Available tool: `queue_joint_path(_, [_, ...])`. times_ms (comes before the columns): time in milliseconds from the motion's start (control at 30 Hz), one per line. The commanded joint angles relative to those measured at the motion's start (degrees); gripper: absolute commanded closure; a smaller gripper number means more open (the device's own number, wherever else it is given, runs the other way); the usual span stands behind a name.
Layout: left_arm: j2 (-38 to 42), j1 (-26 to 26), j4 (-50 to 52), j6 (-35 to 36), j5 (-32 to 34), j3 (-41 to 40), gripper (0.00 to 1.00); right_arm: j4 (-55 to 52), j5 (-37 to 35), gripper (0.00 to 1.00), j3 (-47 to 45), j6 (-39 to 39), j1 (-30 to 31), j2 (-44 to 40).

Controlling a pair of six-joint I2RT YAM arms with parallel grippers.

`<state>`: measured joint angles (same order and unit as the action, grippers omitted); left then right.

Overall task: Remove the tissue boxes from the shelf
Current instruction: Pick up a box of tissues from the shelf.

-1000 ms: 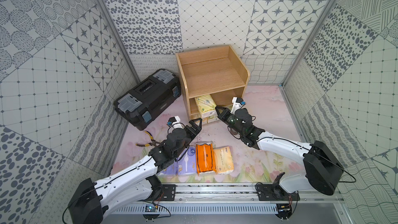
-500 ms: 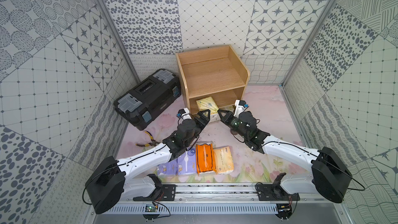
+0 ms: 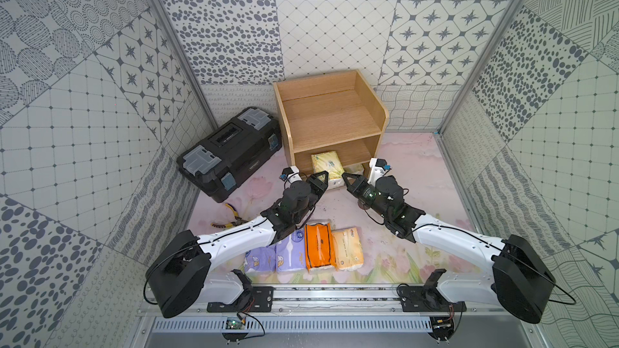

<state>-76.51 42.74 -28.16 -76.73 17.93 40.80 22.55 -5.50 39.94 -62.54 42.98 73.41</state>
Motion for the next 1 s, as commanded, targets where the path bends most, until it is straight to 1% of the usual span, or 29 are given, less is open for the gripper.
queue_joint_path(0, [0.29,-0.21,-3.94,-0.41,-0.62,0.69,0.58,-0.13,2.30,1.00,0.06,0.52,0.14,-1.85])
queue_joint_path(33, [0.50,-0.12,-3.75,-0.35,-0.70,0.61,0.59,-0.81,2.66,0.99,0.28,0.81,0.09,-1.95])
queue_joint_path(100, [0.89,-0.12,-3.74,-0.36,-1.12,0.47,0.61,-1.92,3.25,0.85,0.66,1.56,0.03,-2.53])
queue_joint_path(200, [1.88,-0.16,-4.43,-0.40,-1.54,-0.39,0.61,-4.79,4.89,0.53,0.51,2.60,-1.18,-4.53])
queue_joint_path(267, [2.80,-0.11,-5.43,-0.44,-1.95,-1.49,0.61,-6.08,7.22,0.37,-0.50,2.34,-3.33,-6.14])
queue_joint_path(300, [3.40,-0.11,-5.65,-0.44,-2.31,-2.05,0.61,-6.14,9.01,0.30,-1.23,1.85,-4.81,-6.89])
queue_joint_path(367, [4.36,-0.06,-5.74,-0.40,-3.25,-2.93,0.61,-5.97,12.71,0.20,-2.14,1.04,-7.08,-7.31])
queue_joint_path(467, [5.65,0.08,-6.75,-0.39,-5.22,-4.50,0.61,-5.62,18.12,0.10,-1.57,1.49,-8.54,-6.04])
queue_joint_path(600, [6.72,0.53,-8.94,0.14,-8.17,-6.11,0.61,-7.05,23.49,0.03,1.40,3.05,-9.00,-2.58])
queue_joint_path(733, [7.05,2.46,-12.27,1.05,-10.04,-7.57,0.61,-5.44,25.65,0.04,2.38,2.19,-9.06,-0.33])
queue_joint_path(833, [6.85,4.28,-15.42,1.40,-10.73,-8.87,0.61,-2.92,26.35,0.08,2.41,0.41,-9.06,0.53])
queue_joint_path(900, [6.87,5.53,-16.75,1.73,-10.68,-9.33,0.61,-1.50,27.43,0.13,2.66,-0.59,-9.21,1.05])
queue_joint_path(967, [7.02,6.50,-16.93,1.91,-10.26,-9.59,0.61,-0.72,27.97,0.21,2.74,-1.12,-9.23,1.30])
